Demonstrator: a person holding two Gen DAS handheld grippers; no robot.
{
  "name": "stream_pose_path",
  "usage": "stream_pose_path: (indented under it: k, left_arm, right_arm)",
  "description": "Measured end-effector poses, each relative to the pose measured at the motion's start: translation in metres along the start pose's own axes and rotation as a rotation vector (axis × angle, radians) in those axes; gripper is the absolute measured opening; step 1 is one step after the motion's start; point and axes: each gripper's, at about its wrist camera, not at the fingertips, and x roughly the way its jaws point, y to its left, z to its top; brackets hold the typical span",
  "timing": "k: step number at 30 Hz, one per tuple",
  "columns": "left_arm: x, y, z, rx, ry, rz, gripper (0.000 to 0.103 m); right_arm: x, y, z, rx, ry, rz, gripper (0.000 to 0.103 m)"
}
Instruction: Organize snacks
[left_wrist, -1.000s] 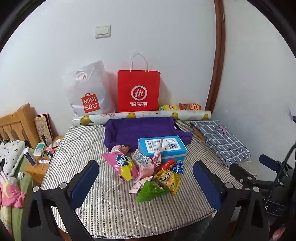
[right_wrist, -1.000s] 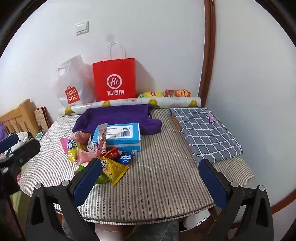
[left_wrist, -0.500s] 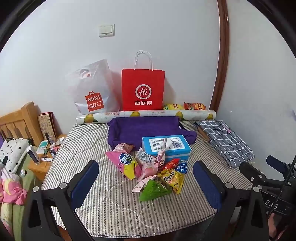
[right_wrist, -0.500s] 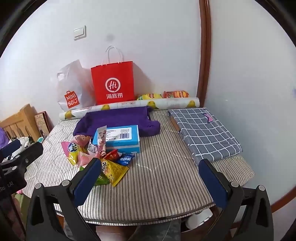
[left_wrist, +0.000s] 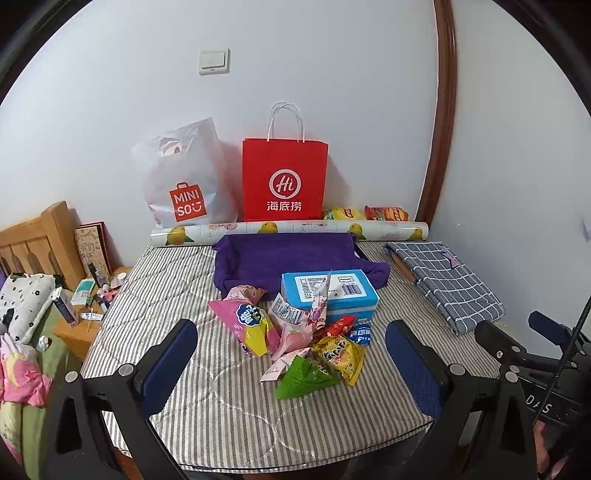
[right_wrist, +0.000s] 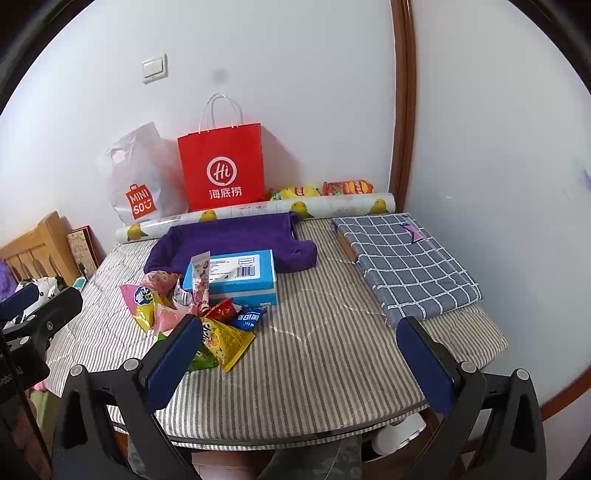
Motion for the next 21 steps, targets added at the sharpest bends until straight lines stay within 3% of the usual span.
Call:
stream_pose_path:
  k: [21]
  left_arm:
    - [-0.0043,0.0048,-0.0020,-0.030,-0.001,0.008,0.102]
  right_arm:
    - [0.0018,0.0029,-0.0006,-0.001,0.010,-0.010,0.103]
